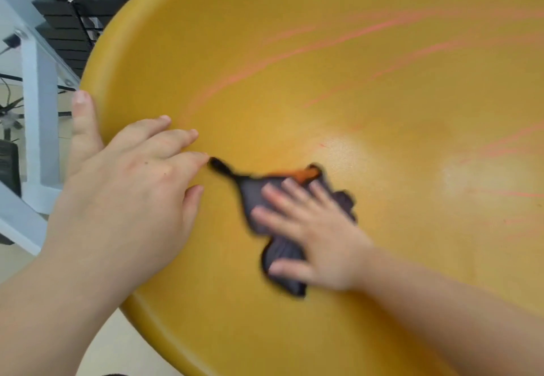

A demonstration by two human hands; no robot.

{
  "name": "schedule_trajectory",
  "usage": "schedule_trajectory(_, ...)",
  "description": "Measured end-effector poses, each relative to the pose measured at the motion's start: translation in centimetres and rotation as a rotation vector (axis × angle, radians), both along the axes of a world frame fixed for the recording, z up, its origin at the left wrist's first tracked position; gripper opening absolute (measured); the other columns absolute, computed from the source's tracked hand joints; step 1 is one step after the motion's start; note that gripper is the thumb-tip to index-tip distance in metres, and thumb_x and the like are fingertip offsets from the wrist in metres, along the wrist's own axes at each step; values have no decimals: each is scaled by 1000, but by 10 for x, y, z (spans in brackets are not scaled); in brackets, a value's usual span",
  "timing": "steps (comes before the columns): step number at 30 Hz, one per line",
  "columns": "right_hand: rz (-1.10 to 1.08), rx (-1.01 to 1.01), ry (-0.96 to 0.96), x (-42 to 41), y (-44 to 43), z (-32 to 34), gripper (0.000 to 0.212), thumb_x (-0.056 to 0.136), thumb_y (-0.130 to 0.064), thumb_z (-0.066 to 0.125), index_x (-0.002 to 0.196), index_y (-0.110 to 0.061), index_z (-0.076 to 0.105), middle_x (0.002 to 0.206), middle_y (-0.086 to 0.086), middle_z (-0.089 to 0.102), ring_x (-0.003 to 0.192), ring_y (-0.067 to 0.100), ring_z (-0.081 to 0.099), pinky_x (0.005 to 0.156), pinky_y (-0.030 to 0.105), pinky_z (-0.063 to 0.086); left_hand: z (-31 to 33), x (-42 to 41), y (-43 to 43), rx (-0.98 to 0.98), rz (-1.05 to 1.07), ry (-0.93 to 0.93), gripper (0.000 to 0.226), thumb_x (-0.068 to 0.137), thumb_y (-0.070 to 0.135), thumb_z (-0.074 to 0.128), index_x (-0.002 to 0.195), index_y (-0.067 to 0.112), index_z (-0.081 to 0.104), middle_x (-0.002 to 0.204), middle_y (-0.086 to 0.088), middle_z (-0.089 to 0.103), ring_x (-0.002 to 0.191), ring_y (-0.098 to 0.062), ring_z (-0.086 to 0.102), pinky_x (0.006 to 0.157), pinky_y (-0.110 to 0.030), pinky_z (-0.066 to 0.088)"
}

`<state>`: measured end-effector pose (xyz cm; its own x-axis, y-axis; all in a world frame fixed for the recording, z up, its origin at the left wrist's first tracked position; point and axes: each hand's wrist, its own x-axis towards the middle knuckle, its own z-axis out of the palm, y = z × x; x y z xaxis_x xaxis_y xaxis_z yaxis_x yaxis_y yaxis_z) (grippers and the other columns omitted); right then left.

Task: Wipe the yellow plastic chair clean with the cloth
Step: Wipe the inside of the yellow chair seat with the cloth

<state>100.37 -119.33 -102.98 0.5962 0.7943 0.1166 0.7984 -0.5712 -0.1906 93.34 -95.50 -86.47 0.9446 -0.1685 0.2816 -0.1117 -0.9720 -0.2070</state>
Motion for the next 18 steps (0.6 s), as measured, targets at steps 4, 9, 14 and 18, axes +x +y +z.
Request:
schedule_trajectory(4,-555,-145,-91,103,-59,3,88,85,-89,5,160,-45,-2,171,-5,-11,156,27,-14,124,56,-8,-4,-17,-4,29,-24,-51,33,85,30,62,105,11,78,125,-11,69,128,-37,57,114,-70,16)
schedule_trajectory(9,-606,-3,91,70,-3,7,88,90,-84,10,161,-35,-9,169,1,-19,153,35,-23,120,64,-12,-16,-45,-2,-6,-96,-59,32,92,35,57,95,14,81,117,-5,74,123,-30,62,112,-61,31)
schedule_trajectory(14,113,36,92,-25,32,11,78,96,-77,22,161,-42,-4,169,-11,-17,153,27,-25,122,55,-16,-11,-36,-6,34,-34,-6,42,89,46,55,102,16,80,115,-4,74,120,-30,64,113,-60,31)
schedule_trajectory(18,-18,-40,-82,39,-38,-8,79,88,-87,14,157,-50,0,170,-10,-2,157,22,-9,125,50,-9,-11,-28,-10,12,11,-19,45,89,46,53,105,13,79,114,-6,74,123,-32,61,113,-58,33)
